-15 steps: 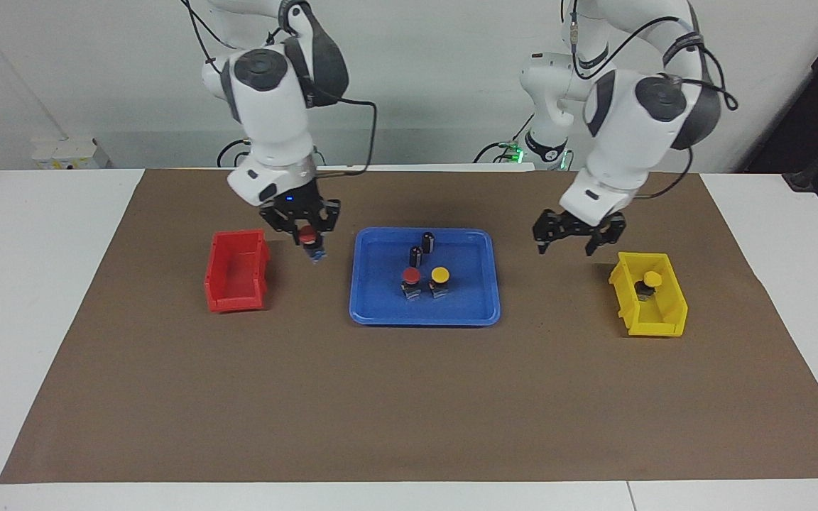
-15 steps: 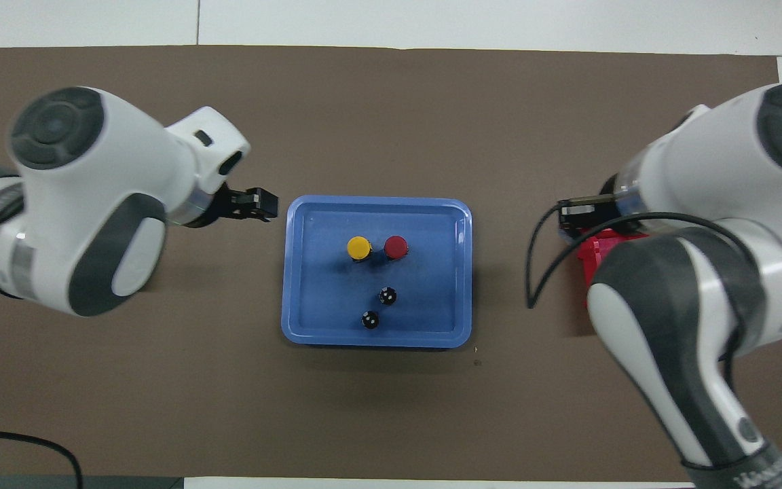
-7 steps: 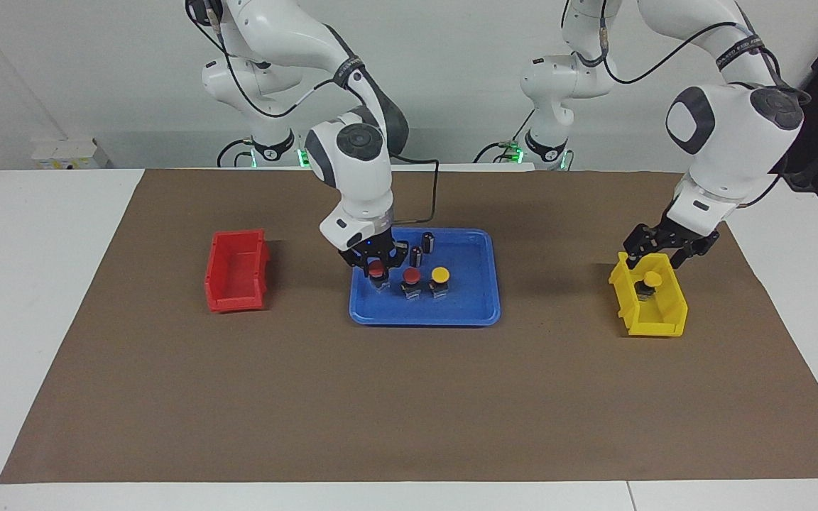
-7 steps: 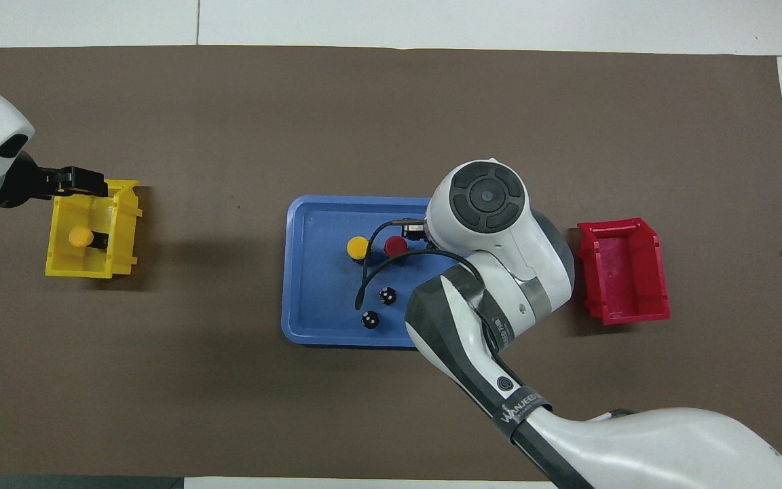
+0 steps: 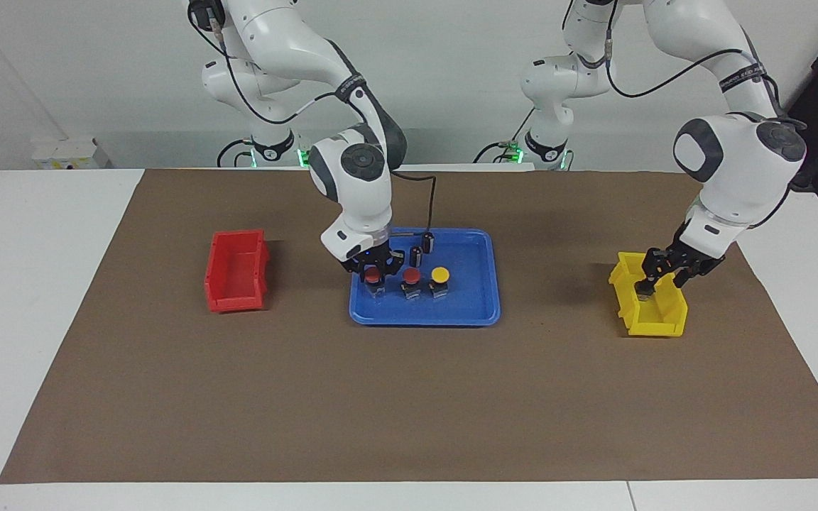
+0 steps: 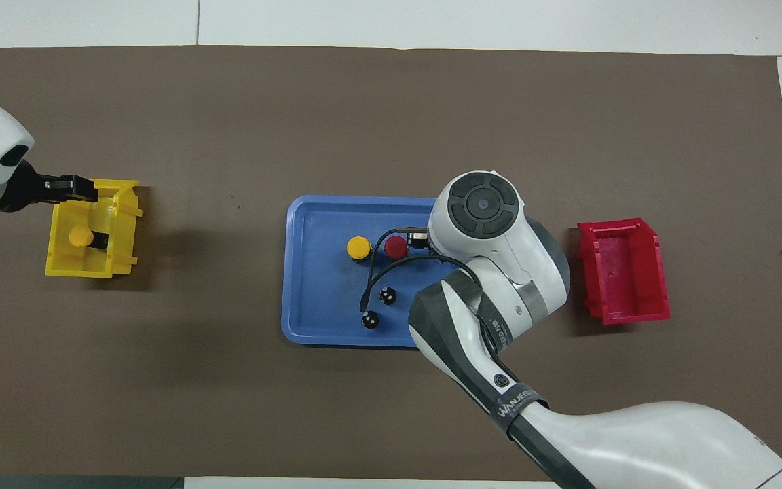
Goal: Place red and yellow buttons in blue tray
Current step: 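Place the red button in the tray while the left gripper reaches yellow, then withdraw the right gripper to rest while the left gripper grasps a yellow button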
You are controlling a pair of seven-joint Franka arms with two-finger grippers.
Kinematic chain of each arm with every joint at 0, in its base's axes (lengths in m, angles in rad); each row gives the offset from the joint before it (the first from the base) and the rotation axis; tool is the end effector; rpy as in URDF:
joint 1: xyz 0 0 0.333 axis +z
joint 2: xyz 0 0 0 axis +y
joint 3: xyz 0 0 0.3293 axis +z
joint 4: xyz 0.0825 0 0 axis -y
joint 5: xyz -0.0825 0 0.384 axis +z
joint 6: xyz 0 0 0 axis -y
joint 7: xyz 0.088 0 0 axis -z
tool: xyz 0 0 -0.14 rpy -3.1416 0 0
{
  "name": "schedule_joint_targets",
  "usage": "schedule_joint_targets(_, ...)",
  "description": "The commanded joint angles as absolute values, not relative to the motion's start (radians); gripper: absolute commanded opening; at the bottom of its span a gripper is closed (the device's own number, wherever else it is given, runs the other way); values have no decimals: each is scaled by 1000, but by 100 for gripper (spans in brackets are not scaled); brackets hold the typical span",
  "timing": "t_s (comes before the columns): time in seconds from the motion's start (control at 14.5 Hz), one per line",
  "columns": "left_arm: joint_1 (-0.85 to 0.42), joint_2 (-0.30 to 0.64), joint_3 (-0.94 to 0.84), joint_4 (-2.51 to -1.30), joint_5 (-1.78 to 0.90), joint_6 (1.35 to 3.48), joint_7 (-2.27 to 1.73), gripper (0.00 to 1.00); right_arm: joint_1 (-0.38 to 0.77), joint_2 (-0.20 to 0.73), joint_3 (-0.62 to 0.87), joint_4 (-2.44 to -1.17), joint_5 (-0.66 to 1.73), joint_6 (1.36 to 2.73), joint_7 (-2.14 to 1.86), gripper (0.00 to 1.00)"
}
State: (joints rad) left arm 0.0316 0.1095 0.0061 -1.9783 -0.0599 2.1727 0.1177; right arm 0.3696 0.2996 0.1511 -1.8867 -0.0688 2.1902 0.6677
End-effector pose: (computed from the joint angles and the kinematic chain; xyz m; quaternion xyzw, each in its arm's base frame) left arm 0.5919 0.0183 0.4013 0.9985 -0.0241 0.0442 0.0217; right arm 0.5470 0.3040 0.3312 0.9983 -0.0570 0.0066 0.0026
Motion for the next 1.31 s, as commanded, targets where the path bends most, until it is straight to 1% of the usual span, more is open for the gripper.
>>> schedule_joint_targets(0.0, 58, 94, -5, -2037, -44, 2227, 129, 65, 318, 252, 152, -1867, -86, 2175, 680, 100)
schedule_joint_targets(0.14, 61, 92, -5, -2074, -44, 2264, 129, 65, 272, 194, 153, -1813, -86, 2064, 675, 100)
schedule_joint_targets(0.28, 61, 89, -5, -2106, -44, 2290, 141, 65, 229, 129, 150, -1725, -83, 1889, 675, 100)
schedule_joint_targets(0.41, 86, 84, -5, -2115, -44, 2292, 161, 65, 158, 74, 149, -1654, -68, 1746, 619, 100)
schedule_joint_targets(0.62, 89, 83, -3, -2121, -44, 2299, 161, 65, 46, -4, 146, -1637, -55, 1623, 416, 100)
schedule_joint_targets(0.76, 92, 83, -3, -2128, -43, 2307, 161, 65, -41, -20, 144, -1617, -55, 1576, 278, 100)
schedule_joint_targets(0.89, 92, 84, -3, -2146, -43, 2325, 161, 66, -110, -6, 143, -1544, -58, 1494, 154, 100)
schedule_joint_targets(1.03, 92, 81, -3, -2166, -43, 2341, 161, 66, -194, 2, 149, -1526, -57, 1463, 62, 100)
schedule_joint_targets(1.1, 92, 80, -3, -2169, -43, 2341, 161, 66, -215, 2, 146, -1541, -57, 1476, 20, 100)
schedule_joint_targets(1.17, 92, 77, -3, -2178, -43, 2341, 161, 66, -210, -6, 115, -1563, -57, 1491, -10, 100)
schedule_joint_targets(1.24, 92, 72, -3, -2181, -43, 2341, 161, 66, -177, -8, 73, -1565, -57, 1496, -17, 100)
